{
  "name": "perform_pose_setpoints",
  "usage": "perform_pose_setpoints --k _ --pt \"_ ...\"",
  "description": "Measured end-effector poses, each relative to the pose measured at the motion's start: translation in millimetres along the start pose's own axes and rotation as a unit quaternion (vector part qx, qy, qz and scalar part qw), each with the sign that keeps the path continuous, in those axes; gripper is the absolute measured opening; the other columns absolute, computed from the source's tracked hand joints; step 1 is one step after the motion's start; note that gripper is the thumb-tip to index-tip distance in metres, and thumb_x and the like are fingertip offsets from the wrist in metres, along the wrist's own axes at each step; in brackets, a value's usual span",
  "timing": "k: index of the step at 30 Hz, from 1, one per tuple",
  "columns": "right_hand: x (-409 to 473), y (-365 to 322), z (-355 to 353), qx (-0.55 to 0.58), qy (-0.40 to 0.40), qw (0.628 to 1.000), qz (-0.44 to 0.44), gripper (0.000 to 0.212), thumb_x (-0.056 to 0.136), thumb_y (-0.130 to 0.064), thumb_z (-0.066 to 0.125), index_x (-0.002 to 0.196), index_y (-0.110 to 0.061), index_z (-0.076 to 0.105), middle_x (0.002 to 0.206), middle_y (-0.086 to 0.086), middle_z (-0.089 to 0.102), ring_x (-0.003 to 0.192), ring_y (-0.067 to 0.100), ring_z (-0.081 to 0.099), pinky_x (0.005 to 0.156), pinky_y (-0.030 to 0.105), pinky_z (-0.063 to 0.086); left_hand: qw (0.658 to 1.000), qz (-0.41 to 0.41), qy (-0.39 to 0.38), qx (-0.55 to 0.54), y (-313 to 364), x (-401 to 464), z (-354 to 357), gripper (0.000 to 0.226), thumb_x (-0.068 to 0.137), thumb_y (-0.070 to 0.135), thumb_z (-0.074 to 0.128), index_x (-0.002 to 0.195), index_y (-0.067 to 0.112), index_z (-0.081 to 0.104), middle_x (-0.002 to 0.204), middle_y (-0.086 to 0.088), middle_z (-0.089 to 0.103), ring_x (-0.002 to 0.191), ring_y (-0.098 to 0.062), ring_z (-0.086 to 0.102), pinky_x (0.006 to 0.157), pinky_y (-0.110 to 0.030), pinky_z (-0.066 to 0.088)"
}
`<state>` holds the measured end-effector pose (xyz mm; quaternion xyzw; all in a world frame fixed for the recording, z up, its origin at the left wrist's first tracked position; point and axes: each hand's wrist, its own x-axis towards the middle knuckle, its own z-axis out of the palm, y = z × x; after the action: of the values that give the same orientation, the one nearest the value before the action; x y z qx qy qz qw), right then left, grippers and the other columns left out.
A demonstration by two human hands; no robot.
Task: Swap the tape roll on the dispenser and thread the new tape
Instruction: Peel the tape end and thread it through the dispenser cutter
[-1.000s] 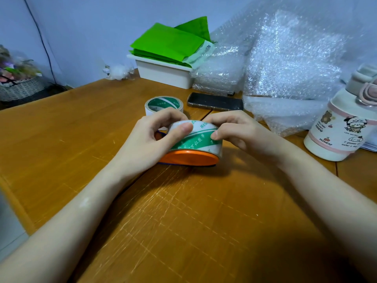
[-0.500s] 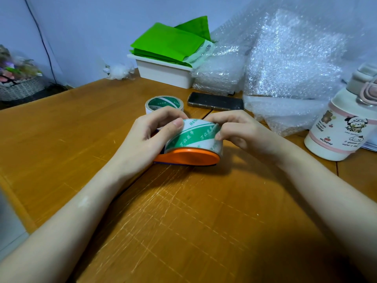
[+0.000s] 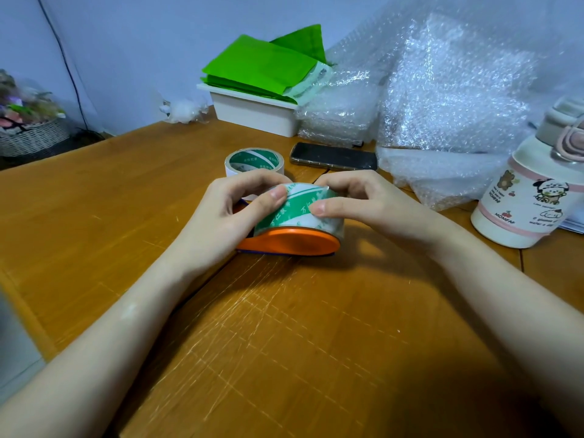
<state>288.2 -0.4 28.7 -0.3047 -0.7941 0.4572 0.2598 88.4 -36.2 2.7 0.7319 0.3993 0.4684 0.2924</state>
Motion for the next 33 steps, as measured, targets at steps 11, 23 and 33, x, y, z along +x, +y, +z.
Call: perform_pose_setpoints --k 11,23,33 --pt "1.7 4.9 -5.6 0.041 -0.011 0.999 0.005 0.021 0.074 -0.016 0.055 0.091 -0.013 0.066 0.084 -0.005 0.066 0.084 0.01 0.058 0.078 0.026 0.044 1.0 0.002 0.002 -0.017 -3.2 1.1 0.2 0.026 0.093 0.02 0.042 0.105 0.031 0.063 0.102 0.023 0.066 0.098 0.002 0.06 0.077 -0.012 0.045" --pt "-1.5 2.9 -3.8 0.031 -0.022 0.999 -0.016 0.01 0.078 -0.02 0.062 0.085 -0.015 0.067 0.07 -0.012 0.066 0.069 0.0 0.058 0.063 0.013 0.044 0.998 0.028 0.045 0.047 -4.0 0.5 5.4 0.03 0.084 0.049 0.051 0.087 0.02 0.06 0.082 0.018 0.064 0.076 0.0 0.059 0.065 -0.009 0.04" --pt "-0.8 3.3 -3.5 -0.009 0.035 0.999 -0.017 0.031 0.076 -0.029 0.065 0.084 0.001 0.064 0.076 0.009 0.062 0.07 0.018 0.055 0.063 0.03 0.038 0.989 0.063 0.049 0.127 -3.5 -1.2 1.5 0.029 0.083 0.05 0.052 0.105 0.03 0.053 0.1 0.023 0.062 0.1 0.007 0.057 0.079 -0.007 0.042"
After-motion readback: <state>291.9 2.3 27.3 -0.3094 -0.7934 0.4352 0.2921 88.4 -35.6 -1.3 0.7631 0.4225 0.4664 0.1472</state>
